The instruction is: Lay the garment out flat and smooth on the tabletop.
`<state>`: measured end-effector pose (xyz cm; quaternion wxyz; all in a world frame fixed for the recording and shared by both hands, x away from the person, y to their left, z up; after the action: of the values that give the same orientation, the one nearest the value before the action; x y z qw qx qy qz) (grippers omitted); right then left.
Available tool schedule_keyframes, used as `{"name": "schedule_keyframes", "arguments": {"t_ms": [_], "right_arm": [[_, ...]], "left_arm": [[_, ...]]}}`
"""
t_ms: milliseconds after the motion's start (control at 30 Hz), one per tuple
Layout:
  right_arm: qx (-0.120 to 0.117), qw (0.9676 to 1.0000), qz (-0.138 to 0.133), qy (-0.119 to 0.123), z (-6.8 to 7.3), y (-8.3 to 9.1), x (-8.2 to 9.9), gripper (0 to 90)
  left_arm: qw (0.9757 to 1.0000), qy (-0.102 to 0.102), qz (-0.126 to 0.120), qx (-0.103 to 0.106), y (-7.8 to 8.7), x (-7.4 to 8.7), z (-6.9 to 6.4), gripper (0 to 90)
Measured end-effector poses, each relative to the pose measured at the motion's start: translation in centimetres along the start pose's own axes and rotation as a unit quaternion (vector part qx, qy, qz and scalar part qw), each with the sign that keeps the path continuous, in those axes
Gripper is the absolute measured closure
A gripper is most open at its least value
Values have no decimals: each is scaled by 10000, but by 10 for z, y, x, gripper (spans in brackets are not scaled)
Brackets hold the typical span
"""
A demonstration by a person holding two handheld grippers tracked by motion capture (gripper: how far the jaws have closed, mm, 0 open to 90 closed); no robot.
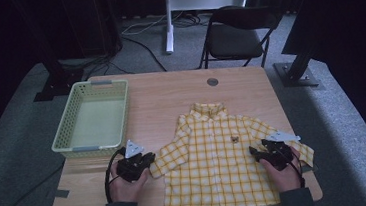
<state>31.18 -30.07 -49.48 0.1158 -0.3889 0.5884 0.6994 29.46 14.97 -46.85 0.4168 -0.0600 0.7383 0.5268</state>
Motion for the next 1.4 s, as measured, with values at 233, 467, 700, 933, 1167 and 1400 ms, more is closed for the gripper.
{"name": "schedule_keyframes", "arguments": {"t_ms": [233, 467, 700, 933, 1167, 1400], "right_arm": [[1, 10000, 0, 1, 0, 0, 0, 382], [1, 10000, 0, 1, 0, 0, 0, 382], [5, 10000, 0, 1, 0, 0, 0, 381], [9, 10000, 2, -7, 0, 0, 0, 380], [8, 10000, 4, -9, 0, 0, 0, 380], [9, 10000, 7, -19, 0, 0, 0, 379]], "left_arm": [[10000, 10, -21, -21, 2, 0, 1, 831], [10000, 29, -52, -36, 5, 1, 3, 831], [9999, 76, -78, -52, 7, 2, 5, 831], [9999, 109, -100, -62, 10, 4, 7, 830], [9998, 148, -121, -83, 11, 6, 8, 830], [9997, 168, -131, -96, 14, 7, 10, 830]]}}
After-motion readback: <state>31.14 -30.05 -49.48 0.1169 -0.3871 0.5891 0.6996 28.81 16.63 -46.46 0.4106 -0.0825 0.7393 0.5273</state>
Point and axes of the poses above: each handheld gripper's, and its own axes: y roughly backward along the jaws, x roughly out of its underside, z roughly to its left, the point moved 1 cm from there along -y, roughly forward along the jaws, and after that the axes turned 6 degrees about z, right-handed, at the moved point
